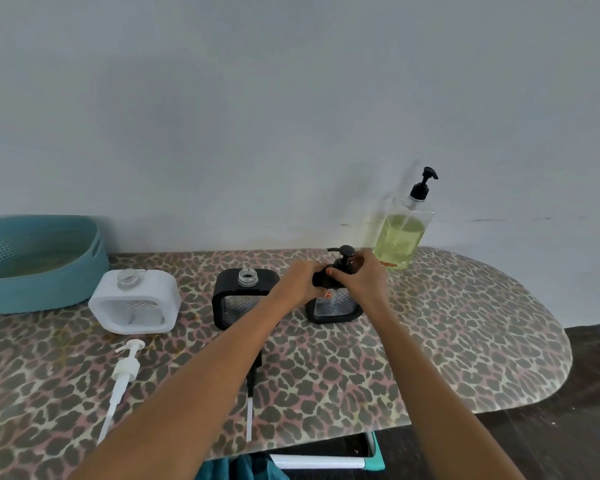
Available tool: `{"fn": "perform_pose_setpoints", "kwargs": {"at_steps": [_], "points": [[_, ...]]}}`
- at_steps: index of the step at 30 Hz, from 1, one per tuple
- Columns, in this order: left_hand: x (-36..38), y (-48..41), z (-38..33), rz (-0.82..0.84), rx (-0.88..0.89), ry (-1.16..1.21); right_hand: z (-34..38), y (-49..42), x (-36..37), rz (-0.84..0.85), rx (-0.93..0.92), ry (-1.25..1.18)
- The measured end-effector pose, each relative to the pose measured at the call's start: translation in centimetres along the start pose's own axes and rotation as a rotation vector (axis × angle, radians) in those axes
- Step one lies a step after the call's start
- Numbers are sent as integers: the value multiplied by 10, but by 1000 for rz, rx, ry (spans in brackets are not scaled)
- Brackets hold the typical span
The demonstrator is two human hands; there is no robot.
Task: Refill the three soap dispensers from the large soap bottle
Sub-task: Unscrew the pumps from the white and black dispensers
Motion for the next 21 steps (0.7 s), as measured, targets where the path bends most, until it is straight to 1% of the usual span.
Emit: {"fn": "perform_pose_setpoints", "kwargs": {"at_steps": [9,12,14,17,21], "points": [[1,-3,3,-10,-24,-9,2,4,2,44,-4,-165],[0,-2,3,-24,-9,-8,2,3,5,47,-29,-112],[0,-1,2,-24,1,3,-3,2,3,11,14,-58],[0,0,2,-25,-5,-3,-6,5,2,-18,49,-71],[0,-1,2,-20,-12,-12,-5,9,5,7,29,-144]]}}
Point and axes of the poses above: each hand's wrist, its own y-axis away from the middle knuckle, its own x-axis out of the palm, z = x × y, the point moved 7 cm from there along -y, towards the middle knuckle, and after that the axes turned 11 degrees about -x, right-handed, at the moved point
